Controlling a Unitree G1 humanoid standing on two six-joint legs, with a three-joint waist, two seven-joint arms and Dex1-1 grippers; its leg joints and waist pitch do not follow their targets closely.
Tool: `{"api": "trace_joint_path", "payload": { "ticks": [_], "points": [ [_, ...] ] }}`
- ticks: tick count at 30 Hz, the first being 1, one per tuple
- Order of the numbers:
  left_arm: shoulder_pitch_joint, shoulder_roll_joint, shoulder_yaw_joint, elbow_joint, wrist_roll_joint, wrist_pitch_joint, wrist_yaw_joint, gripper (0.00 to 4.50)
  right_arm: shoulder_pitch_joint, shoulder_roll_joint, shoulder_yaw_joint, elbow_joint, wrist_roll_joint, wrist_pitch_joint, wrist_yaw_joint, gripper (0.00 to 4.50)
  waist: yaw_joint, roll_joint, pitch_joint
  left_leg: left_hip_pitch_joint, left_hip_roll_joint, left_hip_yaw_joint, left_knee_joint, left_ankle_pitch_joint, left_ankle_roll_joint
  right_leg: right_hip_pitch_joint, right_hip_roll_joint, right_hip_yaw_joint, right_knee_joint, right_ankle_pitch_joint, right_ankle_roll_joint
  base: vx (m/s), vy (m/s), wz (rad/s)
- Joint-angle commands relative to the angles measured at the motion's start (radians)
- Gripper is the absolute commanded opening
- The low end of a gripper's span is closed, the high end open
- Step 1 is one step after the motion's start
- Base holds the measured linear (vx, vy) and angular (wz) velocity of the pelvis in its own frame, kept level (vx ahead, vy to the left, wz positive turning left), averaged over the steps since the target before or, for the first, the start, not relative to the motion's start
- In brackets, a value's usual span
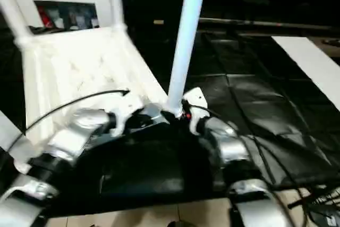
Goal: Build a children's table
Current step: Rotate leg to tighten
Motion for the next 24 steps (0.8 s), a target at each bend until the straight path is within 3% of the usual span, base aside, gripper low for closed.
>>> {"api": "trace_joint_path", "payload": {
  "ticks": [1,4,8,15,16,19,24],
  "points": [
    [0.024,0.015,-0.062,-0.013,-0.033,-0.009,-0.123,0.00,0.004,-0.025,0.050,-0.085,0.038,-0.032,0.159,3.53,0.005,0.004,-0.057,-0.022,0.003,0.016,-0.059,-0.129,0.113,0.066,-0.044,0.049,-0.059,-0.189,-0.206,0.000,0.000,0.00],
    [0.030,0.045,-0.070,-0.036,-0.049,0.004,-0.191,0.00,0.017,-0.064,0.066,-0.103,0.043,-0.039,0.231,3.53,0.007,0.008,-0.057,-0.020,0.006,0.018,-0.057,-0.102,0.124,0.065,-0.045,0.051,-0.049,-0.118,-0.245,0.000,0.000,0.00],
    [0.043,0.099,-0.083,-0.089,-0.093,0.042,-0.301,0.00,0.022,-0.099,0.068,-0.118,0.058,-0.036,0.299,3.53,0.011,0.006,-0.055,-0.016,0.006,0.020,-0.058,-0.109,0.118,0.066,-0.045,0.052,-0.048,-0.122,-0.259,0.000,0.000,0.00],
    [0.060,0.123,-0.079,-0.123,-0.114,0.061,-0.347,0.00,0.025,-0.118,0.091,-0.126,0.049,-0.032,0.353,3.53,0.013,0.002,-0.052,-0.018,0.006,0.020,-0.060,-0.142,0.087,0.066,-0.047,0.053,-0.057,-0.215,-0.220,0.000,0.000,0.00],
    [0.061,0.124,-0.079,-0.124,-0.115,0.062,-0.347,0.00,0.026,-0.119,0.095,-0.126,0.048,-0.032,0.359,3.30,0.013,-0.003,-0.053,-0.019,0.005,0.019,-0.060,-0.135,0.087,0.068,-0.047,0.053,-0.057,-0.216,-0.215,0.000,0.000,0.00],
    [0.063,0.126,-0.077,-0.127,-0.119,0.064,-0.337,0.00,0.024,-0.125,0.113,-0.122,0.042,-0.035,0.380,3.17,0.013,-0.001,-0.054,-0.020,0.005,0.019,-0.058,-0.115,0.093,0.068,-0.047,0.053,-0.053,-0.195,-0.218,0.000,0.000,0.00],
    [0.067,0.120,-0.066,-0.121,-0.114,0.055,-0.301,0.00,0.024,-0.118,0.110,-0.118,0.047,-0.022,0.382,2.77,0.013,-0.008,-0.054,-0.021,0.005,0.020,-0.057,-0.108,0.096,0.067,-0.046,0.053,-0.053,-0.203,-0.212,0.000,0.000,0.00]
  ]
}}
